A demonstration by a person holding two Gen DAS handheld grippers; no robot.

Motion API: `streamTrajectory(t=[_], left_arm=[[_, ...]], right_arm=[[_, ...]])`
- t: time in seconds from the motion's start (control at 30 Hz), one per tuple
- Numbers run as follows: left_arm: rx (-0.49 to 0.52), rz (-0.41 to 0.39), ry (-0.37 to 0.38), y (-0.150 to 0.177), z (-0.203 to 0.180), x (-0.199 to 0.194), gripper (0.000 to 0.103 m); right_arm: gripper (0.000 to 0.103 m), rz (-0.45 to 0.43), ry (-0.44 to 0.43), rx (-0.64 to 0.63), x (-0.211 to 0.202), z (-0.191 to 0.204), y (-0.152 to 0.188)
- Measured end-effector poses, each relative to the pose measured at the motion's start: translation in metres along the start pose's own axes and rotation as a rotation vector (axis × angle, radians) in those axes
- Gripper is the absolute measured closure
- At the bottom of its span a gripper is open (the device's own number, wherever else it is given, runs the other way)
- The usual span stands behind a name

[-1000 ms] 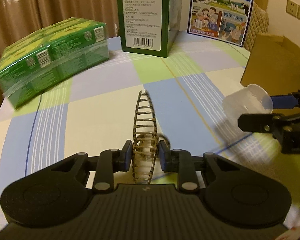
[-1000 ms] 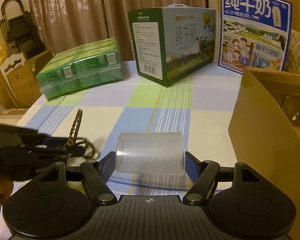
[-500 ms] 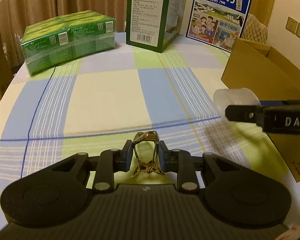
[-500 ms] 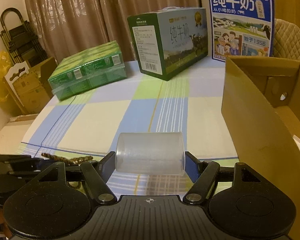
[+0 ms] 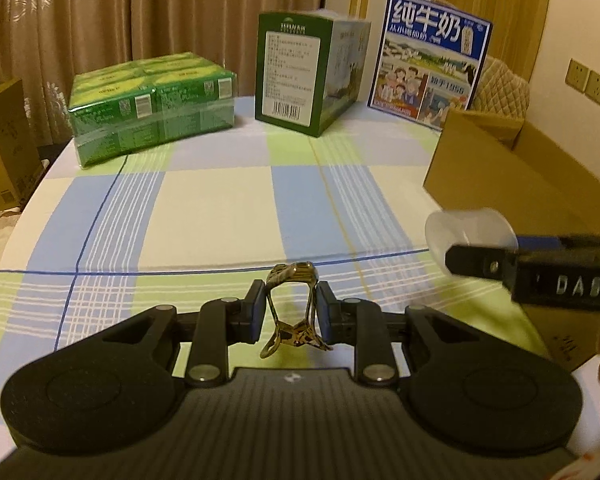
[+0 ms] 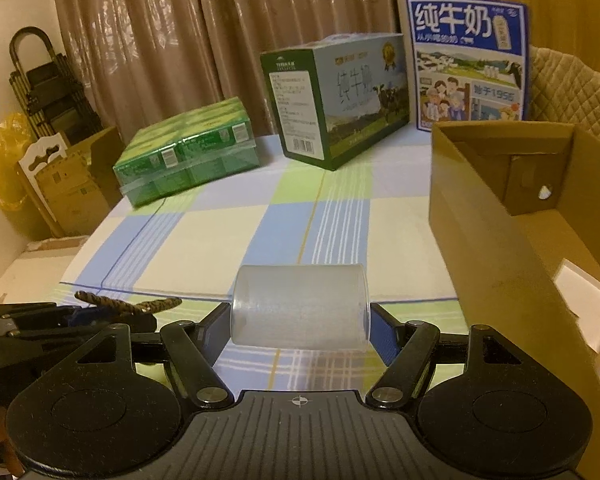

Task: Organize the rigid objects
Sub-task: 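Lift the cup and wire stand off the table with both grippers, then carry the cup and wire stand over the cardboard box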

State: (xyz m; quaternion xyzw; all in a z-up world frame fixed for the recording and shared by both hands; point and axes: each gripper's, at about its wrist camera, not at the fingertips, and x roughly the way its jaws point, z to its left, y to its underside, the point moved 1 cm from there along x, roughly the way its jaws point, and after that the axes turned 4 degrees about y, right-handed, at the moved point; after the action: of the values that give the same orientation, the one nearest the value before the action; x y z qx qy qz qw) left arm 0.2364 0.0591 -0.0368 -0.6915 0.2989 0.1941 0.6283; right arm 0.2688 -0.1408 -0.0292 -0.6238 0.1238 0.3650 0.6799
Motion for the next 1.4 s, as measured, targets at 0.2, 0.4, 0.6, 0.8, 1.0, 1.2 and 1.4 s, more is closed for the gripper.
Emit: streamTrajectory(t=[0.2,0.4,0.6,0.8,1.0,1.2,1.4], left_arm=[[-0.034,-0.021,0.007,0.008,-0.021,-0.038,0.081],[-0.029,-0.031,0.007,0.017,-0.049,-0.074,0.081],[-0.025,-0.042,0.023,0.027,-0.077,-0.105,0.081],[-0.01,-0.042,0.045,0.034,-0.104,-0.121,0.081],[0.001,-0.041,0.067,0.036,-0.127,-0.129,0.081],[0.026,-0.043,0.091,0.037,-0.148,-0.135,0.081],[0.046,-0.048,0.115,0.034,-0.165,-0.137,0.081]], right_arm=[[0.035,-0.025,0.023,-0.026,-0.044,0.002,0.018],[0.035,-0.064,0.033,-0.012,-0.096,0.004,0.031],[0.035,-0.108,0.047,-0.025,-0.144,0.006,0.039],[0.035,-0.137,0.067,-0.015,-0.179,-0.001,0.043],[0.035,-0.14,0.094,0.008,-0.2,-0.018,0.05],[0.035,-0.147,0.123,0.037,-0.215,-0.04,0.055],[0.035,-0.162,0.152,0.065,-0.23,-0.061,0.056]])
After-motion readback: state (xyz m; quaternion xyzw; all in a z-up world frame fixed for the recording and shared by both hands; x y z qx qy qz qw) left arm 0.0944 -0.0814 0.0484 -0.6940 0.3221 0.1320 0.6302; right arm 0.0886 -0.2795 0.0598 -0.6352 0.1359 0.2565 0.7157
